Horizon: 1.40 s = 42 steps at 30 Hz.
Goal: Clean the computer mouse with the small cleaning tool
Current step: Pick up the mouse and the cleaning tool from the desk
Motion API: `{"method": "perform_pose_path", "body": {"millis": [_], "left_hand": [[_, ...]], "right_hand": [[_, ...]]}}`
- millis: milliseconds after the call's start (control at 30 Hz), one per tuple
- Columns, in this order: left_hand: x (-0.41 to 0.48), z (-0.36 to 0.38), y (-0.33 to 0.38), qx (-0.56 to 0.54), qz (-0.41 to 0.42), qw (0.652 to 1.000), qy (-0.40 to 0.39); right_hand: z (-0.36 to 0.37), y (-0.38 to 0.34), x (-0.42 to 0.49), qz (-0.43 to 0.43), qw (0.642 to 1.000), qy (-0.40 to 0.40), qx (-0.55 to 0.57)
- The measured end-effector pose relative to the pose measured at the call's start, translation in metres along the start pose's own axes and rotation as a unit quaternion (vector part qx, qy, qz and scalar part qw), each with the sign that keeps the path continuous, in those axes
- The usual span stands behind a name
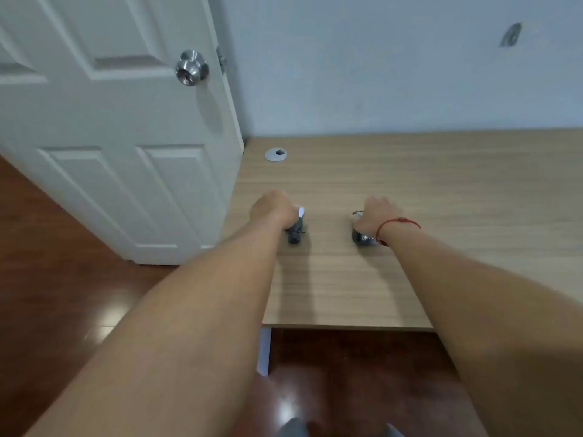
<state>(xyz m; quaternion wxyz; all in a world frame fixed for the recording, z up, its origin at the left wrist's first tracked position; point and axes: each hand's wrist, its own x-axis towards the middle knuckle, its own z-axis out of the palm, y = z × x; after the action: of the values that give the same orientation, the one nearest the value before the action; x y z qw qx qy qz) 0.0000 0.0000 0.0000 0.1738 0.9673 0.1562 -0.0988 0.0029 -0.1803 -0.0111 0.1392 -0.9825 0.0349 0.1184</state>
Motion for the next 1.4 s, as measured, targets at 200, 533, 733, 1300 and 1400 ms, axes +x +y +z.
{"method": "perform_pose_path", "body": {"millis": [200,533,733,1300,1400], "left_hand": [[0.013,0.058,-0.020,-0.015,-0.021,0.999,0.039],[0.023,0.109,-0.033,-0.069,-0.010,0.978,0.199],[-0.004,0.132,-0.043,-0.062,0.019,0.959,0.275],[-0.038,0.119,-0.011,-0.422,0.158,0.817,0.359],[-0.038,0.117,-0.007,-0.447,0.156,0.802,0.364]], "right_hand": [[0.051,0.026,0.014,0.008,0.998,0.056,0.008],[0.104,0.031,0.027,-0.033,0.979,0.193,0.050],[0.131,0.032,-0.008,-0.092,0.966,0.218,0.106],[0.141,0.038,-0.022,-0.155,0.954,0.205,0.155],[0.141,0.037,-0.022,-0.155,0.952,0.208,0.164]]}}
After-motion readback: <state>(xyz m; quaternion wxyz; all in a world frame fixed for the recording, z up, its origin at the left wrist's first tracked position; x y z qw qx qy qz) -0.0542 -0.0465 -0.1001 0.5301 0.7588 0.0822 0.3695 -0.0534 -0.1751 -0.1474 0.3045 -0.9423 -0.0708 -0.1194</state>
